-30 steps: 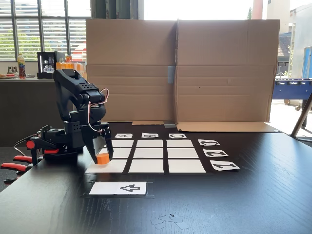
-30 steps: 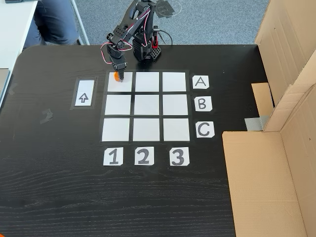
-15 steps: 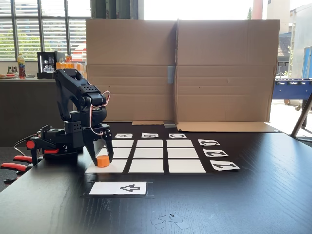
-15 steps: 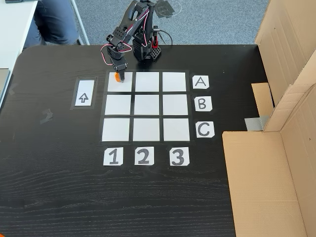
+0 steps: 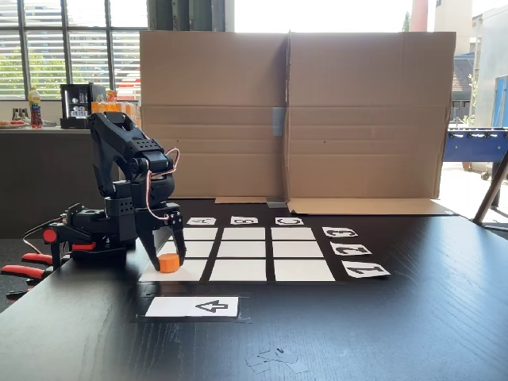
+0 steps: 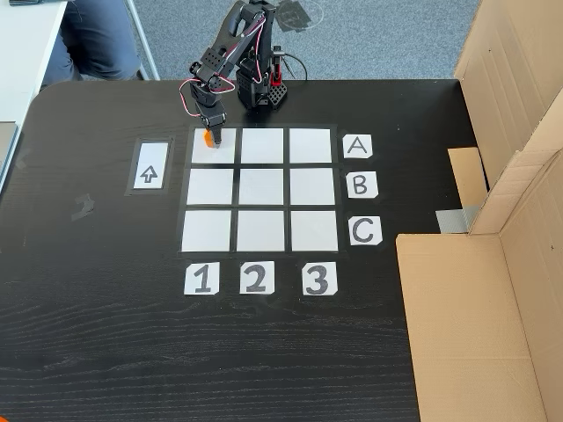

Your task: Pick up the round, orange token and place it in the grid on square A1.

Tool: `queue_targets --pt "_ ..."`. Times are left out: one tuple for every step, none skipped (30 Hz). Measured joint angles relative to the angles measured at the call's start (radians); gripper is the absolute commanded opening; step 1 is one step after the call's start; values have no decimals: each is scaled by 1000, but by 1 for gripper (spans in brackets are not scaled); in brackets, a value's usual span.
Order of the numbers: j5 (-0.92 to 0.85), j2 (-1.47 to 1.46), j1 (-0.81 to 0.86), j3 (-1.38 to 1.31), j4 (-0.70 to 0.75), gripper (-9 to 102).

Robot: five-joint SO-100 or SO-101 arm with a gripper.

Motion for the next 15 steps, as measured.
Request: queue_targets --pt "0 0 0 0 0 21" --pt "0 0 0 0 0 21" --pt "0 0 0 0 0 21" --pt "0 0 0 0 0 22" --pt "0 0 0 0 0 22" --pt "0 0 0 0 0 23" --pt "0 0 0 0 0 25" --pt "3 0 0 0 0 28" --pt "6 0 0 0 0 31" --pt "11 2 9 0 0 32" --pt "12 2 25 0 0 33" --pt "12 2 38 0 0 33" --pt "12 5 40 -2 0 33" --pt "12 12 38 -5 0 33" --pt "12 21 51 -5 -2 33"
